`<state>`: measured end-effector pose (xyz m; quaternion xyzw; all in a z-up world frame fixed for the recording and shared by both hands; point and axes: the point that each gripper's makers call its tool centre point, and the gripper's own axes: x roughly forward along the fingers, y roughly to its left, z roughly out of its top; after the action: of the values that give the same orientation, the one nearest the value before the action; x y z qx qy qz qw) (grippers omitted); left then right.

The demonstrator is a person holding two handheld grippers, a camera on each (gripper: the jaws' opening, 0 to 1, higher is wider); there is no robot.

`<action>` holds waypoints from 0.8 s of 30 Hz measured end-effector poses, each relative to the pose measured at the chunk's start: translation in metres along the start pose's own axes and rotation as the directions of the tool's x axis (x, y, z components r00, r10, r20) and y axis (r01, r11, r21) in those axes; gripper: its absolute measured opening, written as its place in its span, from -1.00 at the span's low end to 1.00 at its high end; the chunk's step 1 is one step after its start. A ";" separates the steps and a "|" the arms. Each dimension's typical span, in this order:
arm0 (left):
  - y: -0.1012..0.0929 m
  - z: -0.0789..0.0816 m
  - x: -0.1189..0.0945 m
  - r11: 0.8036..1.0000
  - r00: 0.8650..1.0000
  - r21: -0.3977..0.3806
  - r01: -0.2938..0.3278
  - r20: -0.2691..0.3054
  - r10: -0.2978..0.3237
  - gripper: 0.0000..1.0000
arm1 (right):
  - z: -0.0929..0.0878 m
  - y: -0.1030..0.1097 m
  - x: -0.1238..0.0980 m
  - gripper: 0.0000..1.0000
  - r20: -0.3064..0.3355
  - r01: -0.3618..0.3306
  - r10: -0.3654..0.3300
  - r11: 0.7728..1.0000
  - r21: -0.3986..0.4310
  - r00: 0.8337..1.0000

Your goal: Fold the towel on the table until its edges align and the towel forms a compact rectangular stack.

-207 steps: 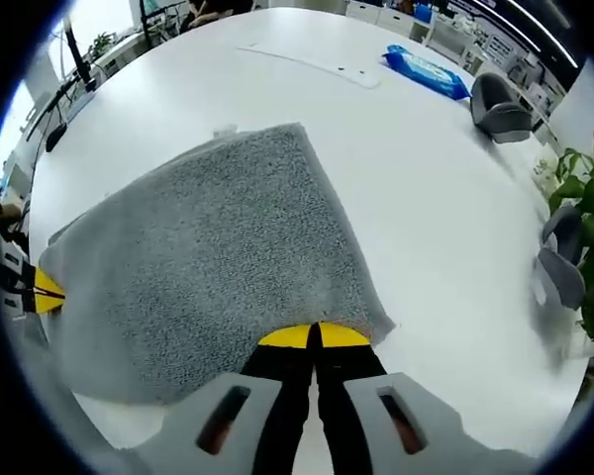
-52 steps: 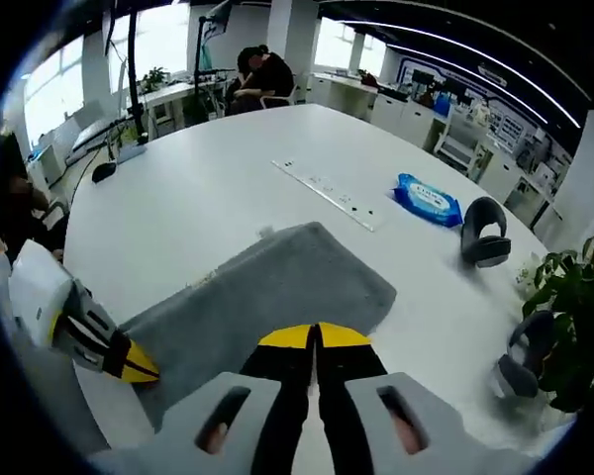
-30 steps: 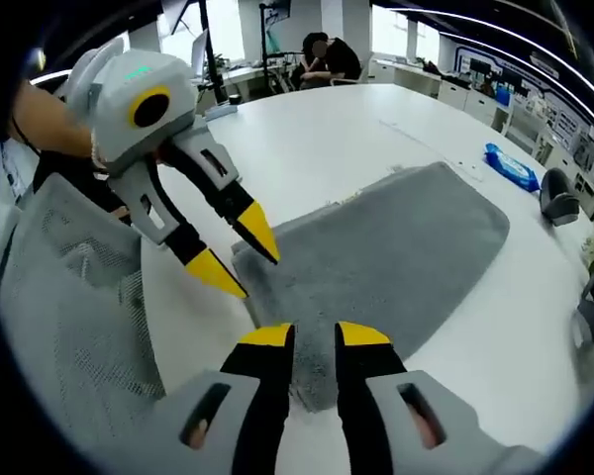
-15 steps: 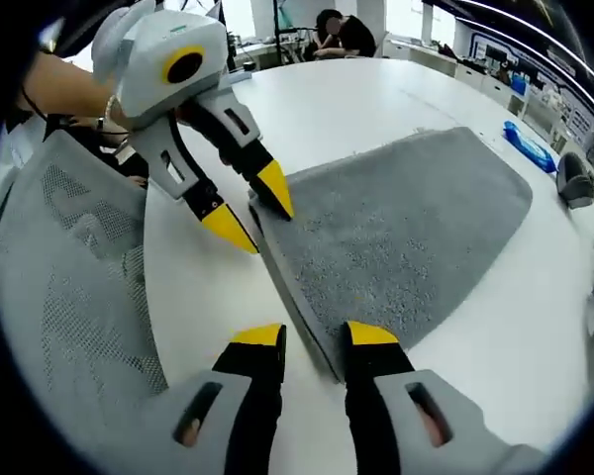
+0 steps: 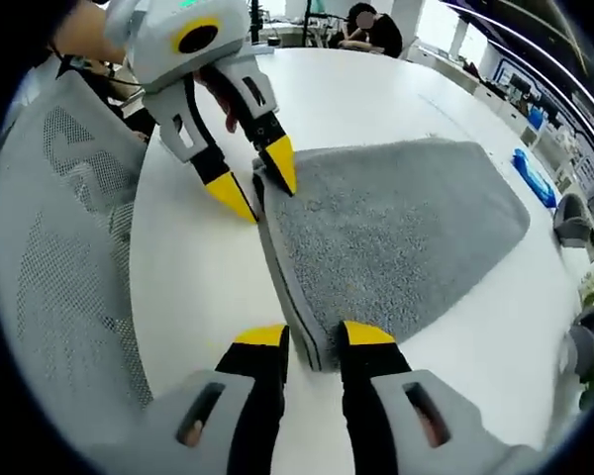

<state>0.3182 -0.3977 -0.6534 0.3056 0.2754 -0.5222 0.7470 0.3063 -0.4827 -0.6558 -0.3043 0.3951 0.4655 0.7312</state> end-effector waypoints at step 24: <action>0.014 0.002 0.006 0.996 0.996 -0.084 -0.024 -0.083 0.017 -0.90 | 0.003 -0.013 0.003 -0.97 -0.021 0.072 -0.071 0.996 0.045 0.997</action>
<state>0.3331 -0.3990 -0.6546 0.2976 0.3245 -0.4896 0.7526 0.3194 -0.4841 -0.6562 -0.3058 0.4017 0.4269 0.7503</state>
